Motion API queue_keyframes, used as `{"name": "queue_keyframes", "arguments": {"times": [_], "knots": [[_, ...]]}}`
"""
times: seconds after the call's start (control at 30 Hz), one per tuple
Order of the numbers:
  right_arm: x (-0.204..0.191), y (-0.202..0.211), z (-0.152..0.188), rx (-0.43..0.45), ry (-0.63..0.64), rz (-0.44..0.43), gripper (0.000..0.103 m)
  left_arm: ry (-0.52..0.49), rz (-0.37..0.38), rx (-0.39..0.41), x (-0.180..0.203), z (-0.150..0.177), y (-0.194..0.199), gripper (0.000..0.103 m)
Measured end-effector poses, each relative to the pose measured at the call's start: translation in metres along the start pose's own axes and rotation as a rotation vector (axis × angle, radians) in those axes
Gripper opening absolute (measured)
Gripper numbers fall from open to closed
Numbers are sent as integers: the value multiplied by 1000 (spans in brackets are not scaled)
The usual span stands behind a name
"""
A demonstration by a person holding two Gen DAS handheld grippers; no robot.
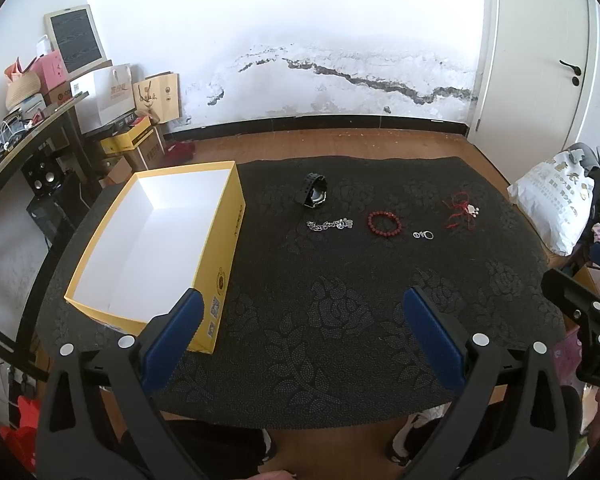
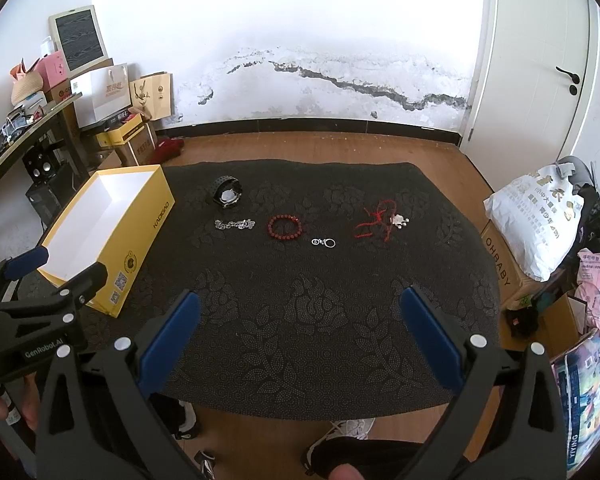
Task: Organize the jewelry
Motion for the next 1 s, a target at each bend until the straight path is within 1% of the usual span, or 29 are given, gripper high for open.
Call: {"name": "queue_keyframes", "arguments": {"times": [1.0], "knots": [[2, 0, 0, 4, 5, -2, 97, -2, 2, 0, 5, -1, 3, 97]]}}
Point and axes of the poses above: each gripper's, at about its wrist camera, not at the fingertips, and y roughly against the way its jaws point, x to its right, z to its underside, the point moved 5 cm from there along -y, roughly the way its jaws point, and after that the axes turned 9 degrees about y, right-handed, at the moved point
